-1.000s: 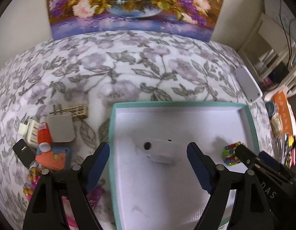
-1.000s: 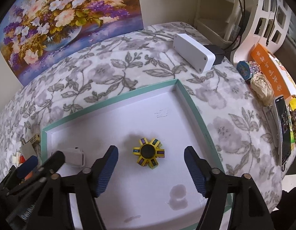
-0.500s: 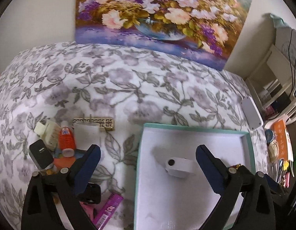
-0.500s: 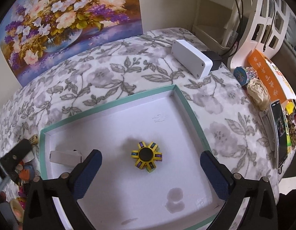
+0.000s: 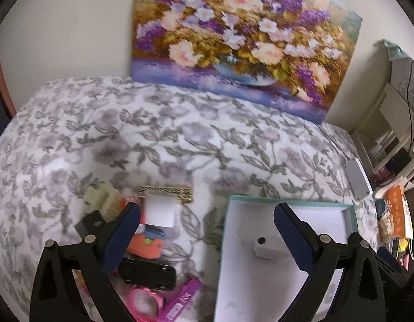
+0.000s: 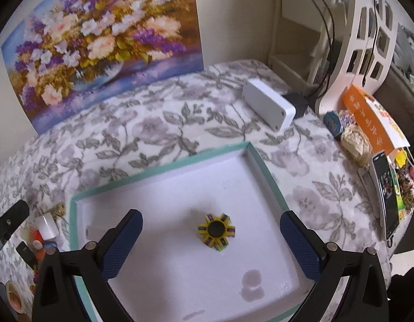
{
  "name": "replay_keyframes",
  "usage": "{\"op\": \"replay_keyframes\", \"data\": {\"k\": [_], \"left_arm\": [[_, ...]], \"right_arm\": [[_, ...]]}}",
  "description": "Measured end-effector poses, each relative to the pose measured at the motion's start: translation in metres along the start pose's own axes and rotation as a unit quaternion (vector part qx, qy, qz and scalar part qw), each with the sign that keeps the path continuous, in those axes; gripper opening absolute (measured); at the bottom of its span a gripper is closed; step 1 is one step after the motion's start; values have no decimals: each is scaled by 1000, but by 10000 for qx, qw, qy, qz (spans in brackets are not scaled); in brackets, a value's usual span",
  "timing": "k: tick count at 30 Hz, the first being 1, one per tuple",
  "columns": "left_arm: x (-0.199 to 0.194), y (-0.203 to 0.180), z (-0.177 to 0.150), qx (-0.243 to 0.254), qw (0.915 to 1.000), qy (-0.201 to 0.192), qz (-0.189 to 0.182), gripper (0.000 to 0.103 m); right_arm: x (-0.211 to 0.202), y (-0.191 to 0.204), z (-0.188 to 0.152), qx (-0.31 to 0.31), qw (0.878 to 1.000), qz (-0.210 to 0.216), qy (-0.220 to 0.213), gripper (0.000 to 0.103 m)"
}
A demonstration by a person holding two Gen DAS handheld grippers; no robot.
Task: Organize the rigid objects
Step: 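Lift both tools out of the tray back toward the pile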
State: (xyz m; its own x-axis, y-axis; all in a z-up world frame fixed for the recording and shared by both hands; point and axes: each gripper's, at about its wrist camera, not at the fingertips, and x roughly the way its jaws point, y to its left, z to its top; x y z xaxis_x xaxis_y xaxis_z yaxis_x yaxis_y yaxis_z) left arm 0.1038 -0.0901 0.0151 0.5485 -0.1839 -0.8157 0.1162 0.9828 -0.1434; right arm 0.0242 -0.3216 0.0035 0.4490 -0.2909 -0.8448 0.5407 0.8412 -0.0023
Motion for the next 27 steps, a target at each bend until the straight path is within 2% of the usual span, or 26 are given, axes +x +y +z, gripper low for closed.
{"op": "replay_keyframes", "data": {"k": [3, 9, 12, 15, 21, 24, 27], "left_arm": [[-12, 12, 4, -134, 9997, -154, 107, 100], [-45, 27, 11, -11, 9959, -619, 663, 100], [-62, 43, 12, -121, 9945, -779, 685, 100], [-72, 64, 12, -308, 9952, -731, 581, 100], [-92, 104, 4, -678, 9913, -814, 785, 100], [-93, 121, -2, -833, 9904, -632, 899, 100], [-89, 141, -11, -978, 9875, -414, 1163, 100]], "right_arm": [[-9, 5, 1, -5, 9998, 155, -139, 103], [-24, 15, 0, 39, 9986, 379, -358, 103], [-35, 26, -2, -42, 9971, 593, -470, 103], [-46, 46, -5, -246, 9948, 847, -516, 103], [-63, 96, -19, -825, 9873, 1243, -546, 103], [-65, 120, -28, -1134, 9832, 1352, -470, 103], [-63, 142, -40, -1386, 9793, 1440, -323, 103]]}}
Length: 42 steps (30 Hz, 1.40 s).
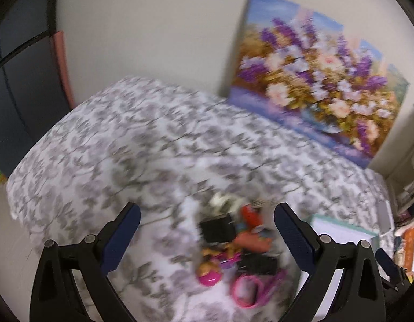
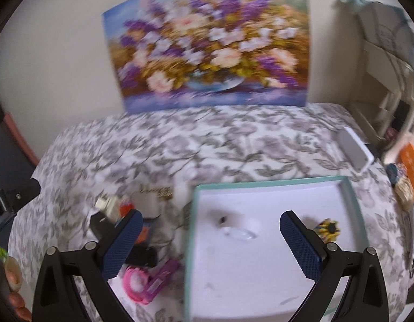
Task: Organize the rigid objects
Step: 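Lift both tools out of the tray back toward the pile, then grasp the pink-helmet figure with the left tool while the right tool grasps the pink lighter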
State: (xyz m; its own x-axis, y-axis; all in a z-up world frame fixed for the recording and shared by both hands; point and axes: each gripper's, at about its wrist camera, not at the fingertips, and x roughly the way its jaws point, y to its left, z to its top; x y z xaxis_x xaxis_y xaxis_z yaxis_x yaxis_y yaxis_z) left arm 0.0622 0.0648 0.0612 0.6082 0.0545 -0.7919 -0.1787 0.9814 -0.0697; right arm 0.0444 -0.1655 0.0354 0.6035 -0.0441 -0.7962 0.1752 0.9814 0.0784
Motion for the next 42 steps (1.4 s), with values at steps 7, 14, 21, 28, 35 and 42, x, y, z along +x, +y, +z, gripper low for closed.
{"op": "replay_keyframes", "data": {"k": [7, 14, 21, 28, 35, 42], "left_arm": [[38, 30, -16, -231, 9951, 897, 331, 100], [77, 37, -35, -374, 9842, 1693, 366, 100], [98, 28, -47, -301, 9768, 2107, 227, 100], [109, 11, -51, -51, 9729, 2311, 48, 99], [118, 6, -57, 24, 9683, 2497, -54, 84], [121, 1, -60, 143, 9674, 2527, -104, 82]], "right_arm": [[20, 39, -19, -289, 9972, 453, 524, 103], [52, 54, -41, -424, 9909, 440, 1201, 103], [73, 50, -59, -220, 9842, 520, 1680, 90], [76, 45, -62, -62, 9835, 505, 1738, 75], [67, 43, -58, 180, 9806, 880, 1741, 57], [79, 48, -64, 83, 9774, 816, 1949, 44]]}}
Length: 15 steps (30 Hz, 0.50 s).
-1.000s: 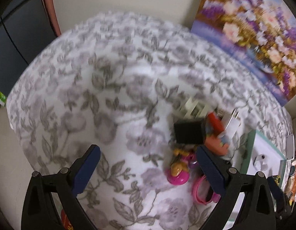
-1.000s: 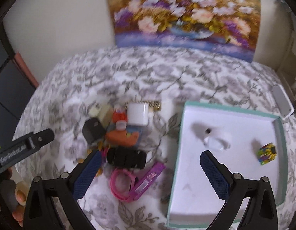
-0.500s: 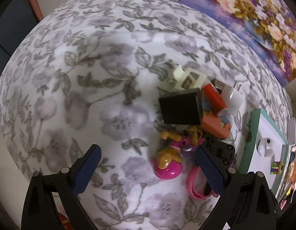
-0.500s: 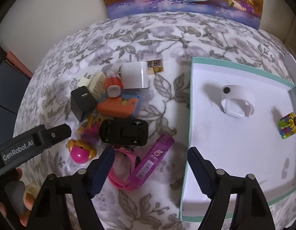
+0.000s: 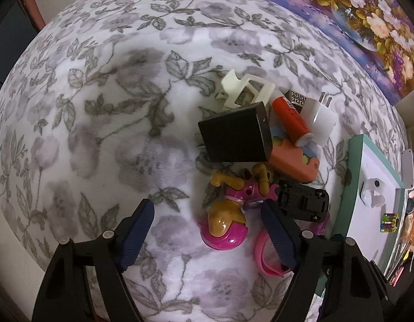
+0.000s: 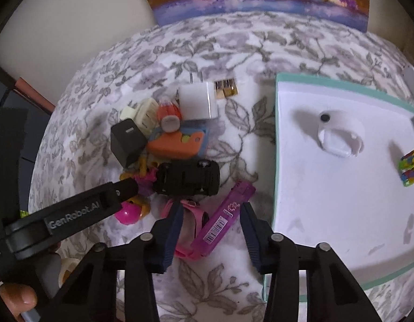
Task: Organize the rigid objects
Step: 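Grasp the pink-helmet figure with the left tool while the right tool grasps the pink lighter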
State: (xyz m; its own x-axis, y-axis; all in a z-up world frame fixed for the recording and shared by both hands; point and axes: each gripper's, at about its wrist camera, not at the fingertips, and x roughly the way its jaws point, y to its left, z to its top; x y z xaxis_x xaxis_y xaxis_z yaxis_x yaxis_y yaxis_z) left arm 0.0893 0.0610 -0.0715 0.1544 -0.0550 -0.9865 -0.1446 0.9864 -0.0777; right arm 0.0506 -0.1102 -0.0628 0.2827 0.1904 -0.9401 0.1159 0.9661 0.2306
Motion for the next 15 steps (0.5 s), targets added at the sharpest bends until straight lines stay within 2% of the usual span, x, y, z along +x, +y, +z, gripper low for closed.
{"op": "replay_keyframes", "data": {"k": [7, 9, 10, 11, 15], "left_arm": [[9, -13, 0, 161, 9998, 108, -53, 77], [11, -15, -1, 205, 9997, 133, -60, 69], [16, -18, -2, 232, 9996, 161, -40, 59], [18, -19, -2, 246, 9995, 190, -14, 55], [29, -23, -5, 241, 9991, 342, -37, 47]], "right_arm": [[16, -6, -2, 76, 9997, -82, 219, 38], [20, -7, -2, 92, 9995, -122, 270, 35], [21, -8, -2, 125, 9995, -105, 255, 35], [22, -9, -1, 140, 9995, -107, 258, 35], [22, -11, 0, 168, 9995, -112, 245, 34]]}}
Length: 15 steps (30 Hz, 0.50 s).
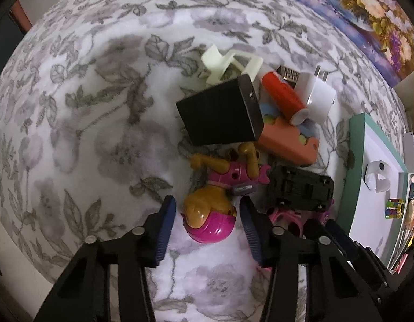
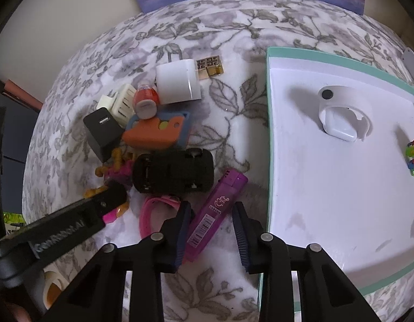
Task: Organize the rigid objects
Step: 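Grasp the pink-helmet figure with the left tool while the right tool grasps the pink lighter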
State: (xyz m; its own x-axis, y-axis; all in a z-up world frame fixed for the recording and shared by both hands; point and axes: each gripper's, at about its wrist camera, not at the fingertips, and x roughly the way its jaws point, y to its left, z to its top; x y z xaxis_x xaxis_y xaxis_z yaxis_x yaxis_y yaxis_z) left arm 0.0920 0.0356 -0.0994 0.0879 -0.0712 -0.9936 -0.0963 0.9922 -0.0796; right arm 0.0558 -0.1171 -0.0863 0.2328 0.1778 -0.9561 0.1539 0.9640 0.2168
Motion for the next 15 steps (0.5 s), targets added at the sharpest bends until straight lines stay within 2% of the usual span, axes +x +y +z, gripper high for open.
{"op": "replay_keyframes", "data": {"k": [4, 7, 10, 15], "left_arm": [[5, 2, -3, 8, 10000, 24, -2, 46], [8, 3, -2, 17, 10000, 24, 0, 46], [6, 4, -3, 19, 10000, 25, -3, 46], [4, 4, -1, 36, 10000, 25, 17, 46]], "right_arm": [[0, -2, 1, 37, 10000, 22, 3, 33], [-2, -5, 0, 49, 10000, 25, 19, 28], [-3, -5, -2, -35, 9997, -245, 85, 21], [-2, -4, -4, -139, 9993, -319, 98, 21]]}}
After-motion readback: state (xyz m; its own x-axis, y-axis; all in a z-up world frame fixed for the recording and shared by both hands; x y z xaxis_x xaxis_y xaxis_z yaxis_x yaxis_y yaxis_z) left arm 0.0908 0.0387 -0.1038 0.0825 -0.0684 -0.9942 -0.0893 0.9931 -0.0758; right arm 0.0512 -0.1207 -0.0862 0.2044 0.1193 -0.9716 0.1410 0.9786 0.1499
